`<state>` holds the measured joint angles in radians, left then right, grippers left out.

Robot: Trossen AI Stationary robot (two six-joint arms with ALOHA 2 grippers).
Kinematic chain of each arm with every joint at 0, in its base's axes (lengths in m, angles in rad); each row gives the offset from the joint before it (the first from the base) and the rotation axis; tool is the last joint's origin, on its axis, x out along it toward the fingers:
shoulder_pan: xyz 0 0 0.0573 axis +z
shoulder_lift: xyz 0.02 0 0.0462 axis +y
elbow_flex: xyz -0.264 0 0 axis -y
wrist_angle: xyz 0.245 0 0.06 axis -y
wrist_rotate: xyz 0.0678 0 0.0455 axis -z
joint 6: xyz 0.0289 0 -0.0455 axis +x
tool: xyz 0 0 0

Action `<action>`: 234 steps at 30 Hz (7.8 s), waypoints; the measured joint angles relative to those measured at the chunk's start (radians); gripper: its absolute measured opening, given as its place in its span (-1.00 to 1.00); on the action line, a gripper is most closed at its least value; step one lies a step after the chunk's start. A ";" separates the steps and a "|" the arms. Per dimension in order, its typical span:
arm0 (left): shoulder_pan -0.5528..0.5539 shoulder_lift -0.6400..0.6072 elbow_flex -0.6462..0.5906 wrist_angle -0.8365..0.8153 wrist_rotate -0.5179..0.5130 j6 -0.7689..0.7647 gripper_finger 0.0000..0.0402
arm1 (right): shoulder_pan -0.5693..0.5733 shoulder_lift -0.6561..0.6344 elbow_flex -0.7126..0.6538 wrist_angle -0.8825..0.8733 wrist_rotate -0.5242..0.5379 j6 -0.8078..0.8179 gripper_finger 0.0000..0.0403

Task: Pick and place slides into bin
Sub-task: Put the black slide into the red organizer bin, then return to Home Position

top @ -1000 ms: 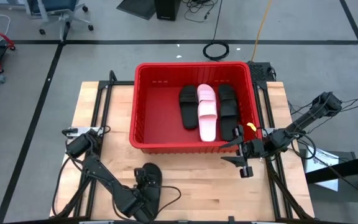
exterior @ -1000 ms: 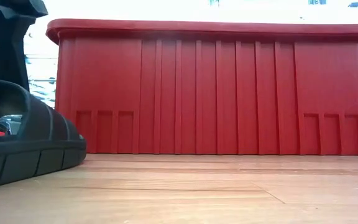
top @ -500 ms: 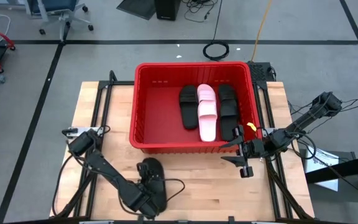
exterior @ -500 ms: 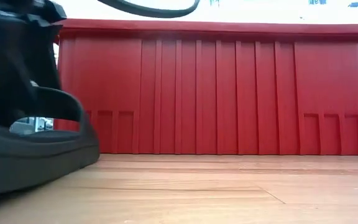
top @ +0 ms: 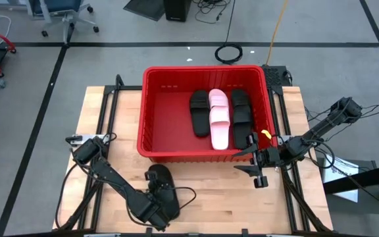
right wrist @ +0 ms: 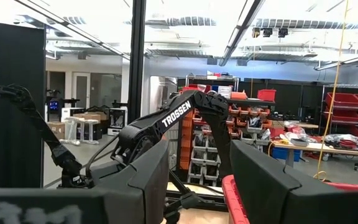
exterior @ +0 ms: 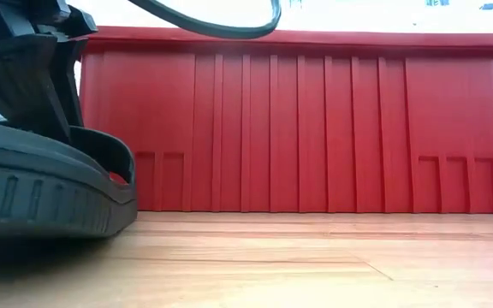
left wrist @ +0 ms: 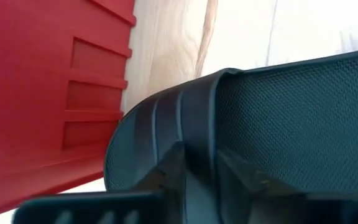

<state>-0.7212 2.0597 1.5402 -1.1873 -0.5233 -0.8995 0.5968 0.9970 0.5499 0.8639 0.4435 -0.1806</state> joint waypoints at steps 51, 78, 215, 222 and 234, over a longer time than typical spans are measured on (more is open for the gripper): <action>-0.059 -0.155 -0.001 0.828 -0.084 0.631 -0.89 | 0.000 0.000 0.000 0.000 0.004 -0.041 -0.21; -0.032 -0.485 0.001 0.953 -0.115 1.088 -0.92 | 0.000 0.000 0.000 -0.047 0.004 0.023 -0.21; 0.818 -0.085 0.000 0.660 0.069 1.291 -0.75 | -0.440 -0.176 0.000 -0.248 0.652 -0.432 -0.21; 0.823 -0.085 0.000 0.665 0.142 1.286 -0.58 | -0.440 -0.176 0.000 -0.248 0.652 -0.432 -0.21; 0.791 -0.085 0.000 0.669 0.132 1.290 -0.32 | -0.440 -0.176 0.000 -0.249 0.652 -0.421 -0.21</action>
<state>0.0703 1.9747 1.5406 -0.5186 -0.3908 0.3901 0.1566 0.8207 0.5495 0.6151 1.0950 -0.6019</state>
